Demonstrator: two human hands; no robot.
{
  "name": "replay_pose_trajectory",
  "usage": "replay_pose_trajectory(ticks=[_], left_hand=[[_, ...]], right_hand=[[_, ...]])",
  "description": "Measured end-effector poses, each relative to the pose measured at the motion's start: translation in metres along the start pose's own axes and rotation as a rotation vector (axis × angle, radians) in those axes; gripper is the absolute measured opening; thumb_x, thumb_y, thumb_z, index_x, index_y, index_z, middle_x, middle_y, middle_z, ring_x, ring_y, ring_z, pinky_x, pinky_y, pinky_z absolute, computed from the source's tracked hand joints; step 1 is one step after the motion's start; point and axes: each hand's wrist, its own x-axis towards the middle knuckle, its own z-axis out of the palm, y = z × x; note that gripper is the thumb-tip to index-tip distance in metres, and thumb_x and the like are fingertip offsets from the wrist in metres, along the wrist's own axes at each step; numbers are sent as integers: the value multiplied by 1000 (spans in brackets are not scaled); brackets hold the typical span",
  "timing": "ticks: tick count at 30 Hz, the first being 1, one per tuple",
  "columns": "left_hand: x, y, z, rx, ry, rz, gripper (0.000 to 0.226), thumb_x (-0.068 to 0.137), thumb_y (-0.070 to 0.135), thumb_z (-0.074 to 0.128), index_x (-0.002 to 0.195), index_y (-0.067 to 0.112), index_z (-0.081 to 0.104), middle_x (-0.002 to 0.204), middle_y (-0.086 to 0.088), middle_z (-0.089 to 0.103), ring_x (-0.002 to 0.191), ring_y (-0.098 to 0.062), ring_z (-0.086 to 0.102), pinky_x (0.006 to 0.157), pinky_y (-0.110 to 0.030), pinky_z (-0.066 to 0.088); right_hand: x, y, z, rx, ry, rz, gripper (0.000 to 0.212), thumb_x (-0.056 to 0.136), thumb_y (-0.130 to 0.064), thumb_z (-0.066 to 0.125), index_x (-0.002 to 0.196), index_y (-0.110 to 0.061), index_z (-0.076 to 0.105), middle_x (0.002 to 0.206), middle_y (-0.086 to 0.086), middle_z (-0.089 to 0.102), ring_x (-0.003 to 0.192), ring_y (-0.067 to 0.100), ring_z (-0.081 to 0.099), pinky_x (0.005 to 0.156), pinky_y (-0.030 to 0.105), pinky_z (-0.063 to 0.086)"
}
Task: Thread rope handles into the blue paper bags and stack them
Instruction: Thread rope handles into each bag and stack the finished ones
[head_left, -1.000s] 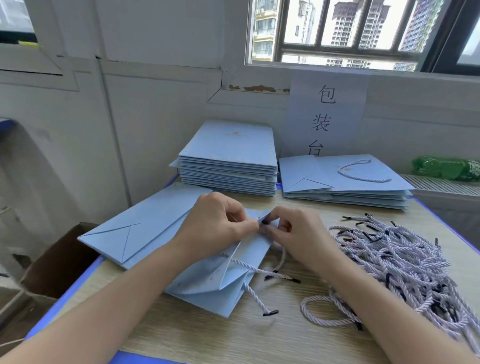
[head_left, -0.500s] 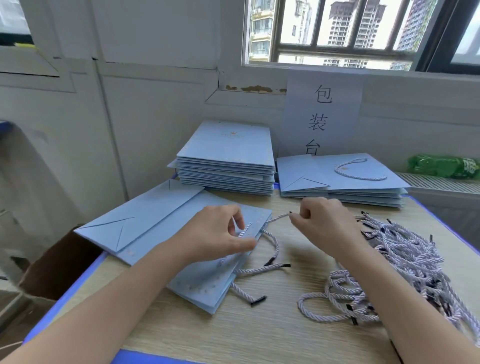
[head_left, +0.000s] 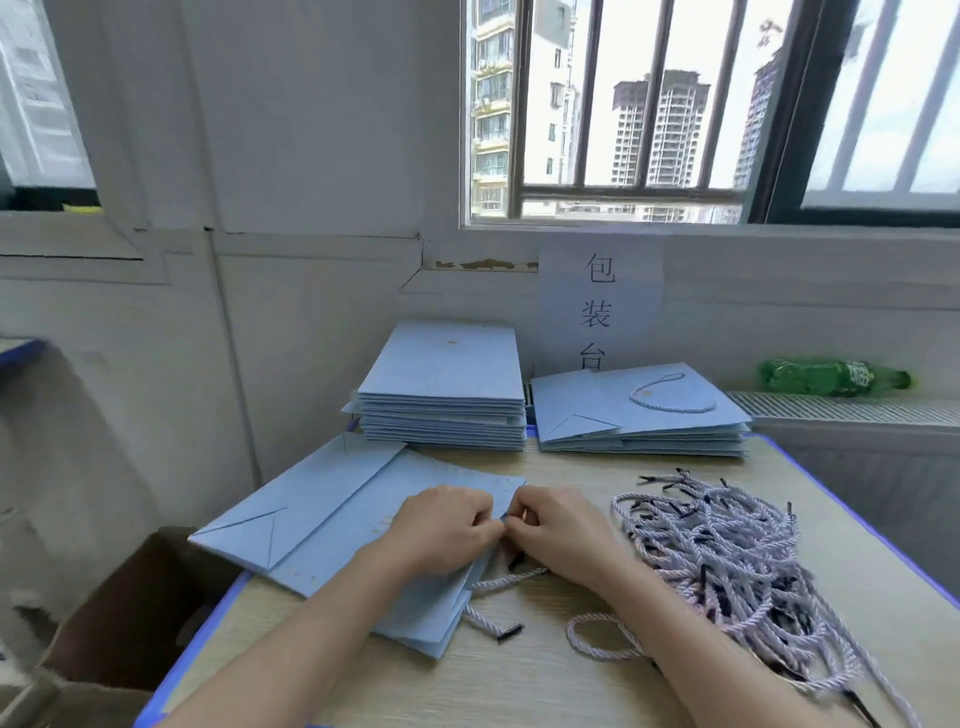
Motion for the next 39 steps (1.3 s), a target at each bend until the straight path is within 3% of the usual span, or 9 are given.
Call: replay_pose_trajectory(ticks=[3,9,13,15,18,21,28,35,39], left_hand=[[-4,16,-18,2,22,24,31,94,33,44,66,20,39,72,3,47,75,-21,45,63,-31,29],[-6,39,-74,-327,375,118,41,92,16,51,55,18,34,57,2,40,67,-25,41,58,-33,25],[-4,56,-113,-661,413,190,36,90,21,58,57,16,43,47,7,41,50,-14,41,54,-27,33],[-3,59,-134,-943,357,206,33,93,20,58,63,13,48,44,9,46,42,-9,45,47,-21,38],[-1,40,-161,-1143,447,138,31,96,16,54,66,11,46,44,4,52,37,-9,47,38,-18,39],[-1,-6,-171,-1029,599,11,30,97,16,52,68,11,46,50,0,53,35,-7,46,37,-19,39],[-8,-61,-172,-861,662,-210,28,99,19,49,73,11,45,63,-7,54,39,-11,48,41,-21,42],[-12,-58,-157,-792,585,-237,28,98,21,51,74,7,47,64,-8,56,48,-18,49,45,-24,43],[-9,-58,-147,-704,273,-231,29,96,25,55,73,8,51,68,-8,61,51,-17,56,49,-24,47]], right_hand=[[-6,-6,2,30,29,70,23,88,-32,49,70,-18,55,79,4,66,78,21,60,65,31,43],[-11,-23,-43,517,30,274,37,93,-37,51,65,-13,55,52,-3,56,41,10,49,40,16,34],[-8,-49,-94,964,103,117,24,92,-22,57,73,-7,61,54,4,57,45,13,51,42,19,38],[-6,-56,-119,987,213,39,16,89,-17,62,79,-5,65,67,12,59,58,19,51,49,23,40],[-9,-52,-156,944,366,26,14,87,-13,64,74,-8,64,59,7,55,48,14,49,46,18,38],[-14,-36,-178,942,386,10,9,85,-15,66,81,-8,66,69,9,53,59,19,48,53,24,37],[-3,4,-184,893,505,114,34,88,-10,60,57,-15,46,48,0,41,46,14,35,45,21,27],[2,18,-166,526,562,184,33,87,-15,60,56,-8,50,46,5,47,40,18,40,43,22,34],[-1,19,-153,489,288,194,30,92,-14,55,64,-5,50,51,5,49,41,16,43,43,22,37]])
